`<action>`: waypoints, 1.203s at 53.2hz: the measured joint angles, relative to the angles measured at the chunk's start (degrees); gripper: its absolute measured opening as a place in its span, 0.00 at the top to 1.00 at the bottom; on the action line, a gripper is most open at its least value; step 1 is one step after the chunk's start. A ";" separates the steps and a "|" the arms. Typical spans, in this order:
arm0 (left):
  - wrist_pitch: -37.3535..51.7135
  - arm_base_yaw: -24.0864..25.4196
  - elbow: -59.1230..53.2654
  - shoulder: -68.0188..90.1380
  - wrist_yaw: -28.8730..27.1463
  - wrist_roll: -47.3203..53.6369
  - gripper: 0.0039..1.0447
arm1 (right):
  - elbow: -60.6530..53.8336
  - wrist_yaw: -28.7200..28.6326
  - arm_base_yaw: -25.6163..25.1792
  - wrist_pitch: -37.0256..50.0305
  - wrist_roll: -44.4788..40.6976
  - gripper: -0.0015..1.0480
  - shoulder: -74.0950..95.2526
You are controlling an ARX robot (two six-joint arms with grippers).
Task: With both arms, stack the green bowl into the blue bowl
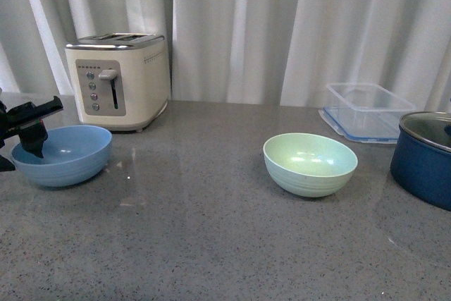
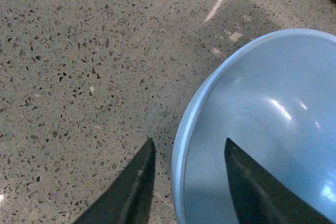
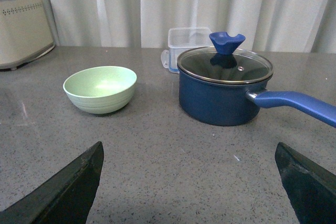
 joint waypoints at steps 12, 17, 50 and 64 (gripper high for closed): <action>-0.09 -0.98 0.20 -1.31 1.25 0.09 0.97 | 0.00 0.00 0.00 0.00 0.00 0.10 0.00; -0.07 -2.91 0.20 -3.98 1.51 0.20 0.97 | 0.00 0.00 0.00 0.02 0.00 0.10 0.00; -0.24 -18.34 4.96 -1.18 1.25 2.27 0.97 | 0.00 0.00 0.00 0.00 0.00 0.10 0.00; -0.74 -20.41 6.38 3.10 0.46 2.32 0.97 | 0.00 0.00 0.00 0.00 0.00 0.10 0.00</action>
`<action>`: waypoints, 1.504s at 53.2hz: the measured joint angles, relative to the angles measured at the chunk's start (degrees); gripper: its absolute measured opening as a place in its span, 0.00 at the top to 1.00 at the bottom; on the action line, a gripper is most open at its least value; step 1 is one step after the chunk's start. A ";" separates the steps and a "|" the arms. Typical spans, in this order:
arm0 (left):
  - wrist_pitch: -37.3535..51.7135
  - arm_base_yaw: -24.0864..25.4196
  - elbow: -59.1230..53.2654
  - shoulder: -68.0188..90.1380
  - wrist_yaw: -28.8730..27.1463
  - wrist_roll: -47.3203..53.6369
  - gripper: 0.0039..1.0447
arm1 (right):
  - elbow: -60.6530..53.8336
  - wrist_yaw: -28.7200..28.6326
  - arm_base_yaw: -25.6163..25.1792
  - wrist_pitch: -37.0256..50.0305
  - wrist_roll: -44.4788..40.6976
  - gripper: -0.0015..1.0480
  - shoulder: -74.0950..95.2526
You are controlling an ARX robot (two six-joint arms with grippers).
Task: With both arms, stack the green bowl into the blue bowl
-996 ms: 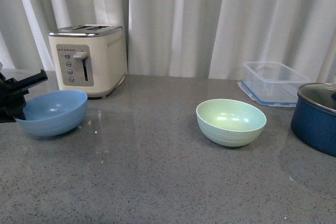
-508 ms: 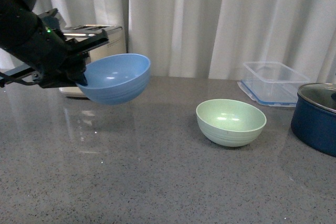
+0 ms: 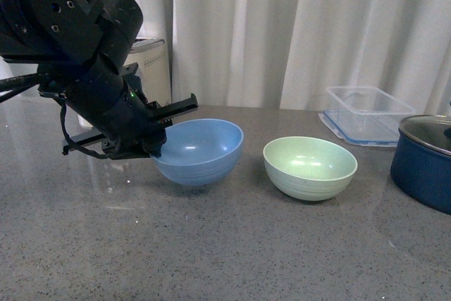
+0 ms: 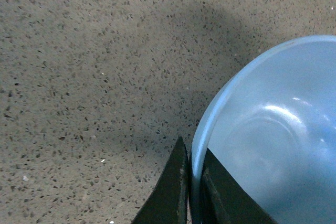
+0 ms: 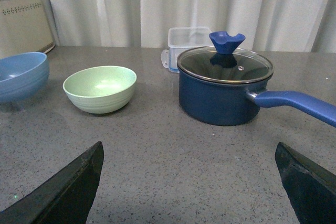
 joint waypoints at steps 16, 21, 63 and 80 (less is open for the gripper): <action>-0.48 -1.25 1.55 2.60 -0.52 0.22 0.97 | 0.00 0.00 0.00 0.00 0.00 0.10 0.00; -1.01 -1.51 2.16 3.34 -0.90 0.33 0.97 | 0.00 0.00 0.00 0.00 0.00 0.10 0.00; 54.34 2.40 -38.77 -25.07 -8.41 22.03 0.58 | 0.00 0.00 0.00 0.02 -0.02 0.10 0.00; 62.75 7.08 -63.87 -40.28 -3.54 23.91 0.97 | 0.00 0.00 0.00 0.00 0.00 0.10 0.00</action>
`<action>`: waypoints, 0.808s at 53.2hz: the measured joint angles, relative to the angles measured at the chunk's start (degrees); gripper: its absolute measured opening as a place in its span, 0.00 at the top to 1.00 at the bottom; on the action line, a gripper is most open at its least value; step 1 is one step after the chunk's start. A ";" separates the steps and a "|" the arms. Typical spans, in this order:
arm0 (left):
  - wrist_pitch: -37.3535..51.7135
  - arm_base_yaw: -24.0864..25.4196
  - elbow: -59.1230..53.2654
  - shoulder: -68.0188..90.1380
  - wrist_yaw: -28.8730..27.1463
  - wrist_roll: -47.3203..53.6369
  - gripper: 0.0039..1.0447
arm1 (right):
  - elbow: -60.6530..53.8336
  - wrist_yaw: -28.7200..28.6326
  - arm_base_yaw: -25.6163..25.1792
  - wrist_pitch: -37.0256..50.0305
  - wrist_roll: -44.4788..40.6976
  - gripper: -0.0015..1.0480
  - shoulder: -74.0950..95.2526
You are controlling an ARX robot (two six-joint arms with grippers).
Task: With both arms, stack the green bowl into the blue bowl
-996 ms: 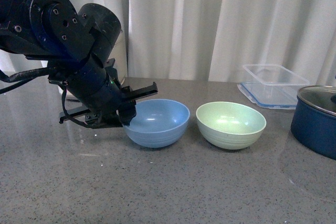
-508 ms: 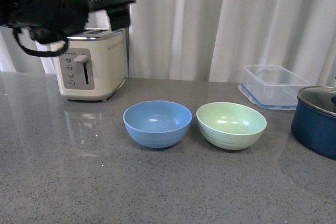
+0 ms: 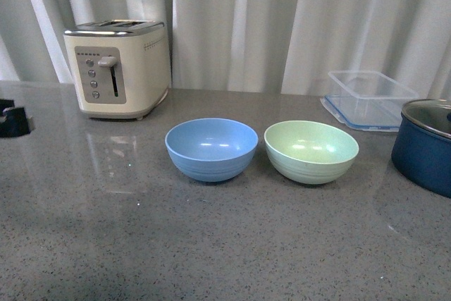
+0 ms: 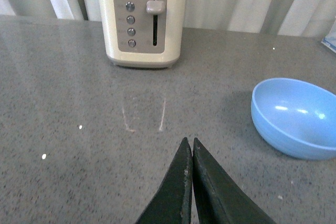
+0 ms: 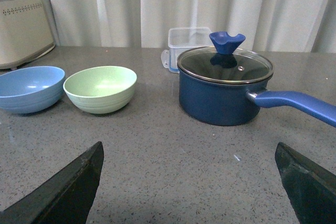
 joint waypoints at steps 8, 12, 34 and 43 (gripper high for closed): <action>0.44 1.55 -6.38 -5.33 1.09 0.04 0.97 | 0.00 -0.02 0.00 0.00 0.00 0.10 0.00; 0.42 2.14 -8.92 -8.15 1.66 0.04 0.97 | 0.00 0.00 0.00 0.00 0.00 0.10 0.00; -5.46 6.29 -17.66 -22.77 5.75 0.07 0.97 | 0.00 -0.02 0.00 0.00 0.00 0.10 0.00; -8.85 6.29 -19.63 -28.22 5.75 0.07 0.97 | 0.00 0.00 0.00 0.00 0.00 0.10 0.00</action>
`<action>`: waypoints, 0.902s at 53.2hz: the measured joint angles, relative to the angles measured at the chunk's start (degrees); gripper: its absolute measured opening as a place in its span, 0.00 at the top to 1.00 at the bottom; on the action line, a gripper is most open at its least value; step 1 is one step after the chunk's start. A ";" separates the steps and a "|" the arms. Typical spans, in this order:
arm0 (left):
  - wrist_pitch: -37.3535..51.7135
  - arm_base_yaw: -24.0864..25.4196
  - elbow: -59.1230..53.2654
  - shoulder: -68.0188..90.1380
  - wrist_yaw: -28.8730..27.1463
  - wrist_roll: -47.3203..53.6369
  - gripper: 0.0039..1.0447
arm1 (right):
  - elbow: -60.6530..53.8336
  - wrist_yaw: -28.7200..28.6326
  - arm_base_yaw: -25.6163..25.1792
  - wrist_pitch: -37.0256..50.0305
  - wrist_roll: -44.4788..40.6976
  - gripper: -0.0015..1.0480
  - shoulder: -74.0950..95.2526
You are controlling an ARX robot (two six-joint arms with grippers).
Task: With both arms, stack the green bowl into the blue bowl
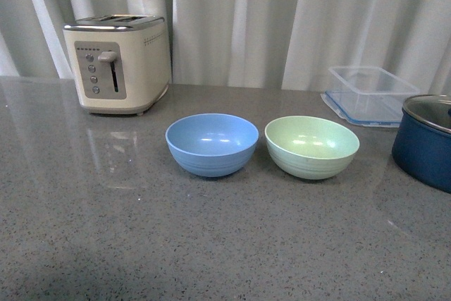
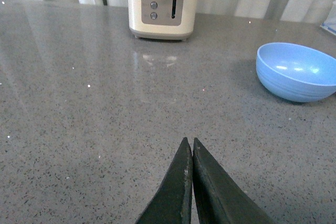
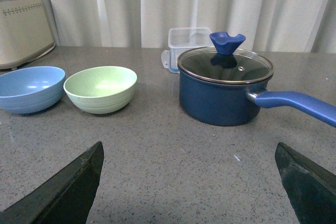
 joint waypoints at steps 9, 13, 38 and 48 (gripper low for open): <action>-0.48 0.00 -2.34 -3.23 0.04 0.00 0.97 | 0.00 -0.02 0.00 0.00 0.00 0.10 0.00; -3.82 0.00 -2.34 -6.91 0.02 0.02 0.97 | 0.00 0.00 0.00 0.00 0.00 0.10 0.00; -19.67 0.00 -2.40 -23.78 0.02 0.02 0.97 | 0.00 0.00 0.00 0.00 0.00 0.10 0.00; -24.39 0.00 -2.40 -28.65 0.02 0.00 0.97 | 0.00 0.00 0.00 0.00 -0.02 0.10 0.00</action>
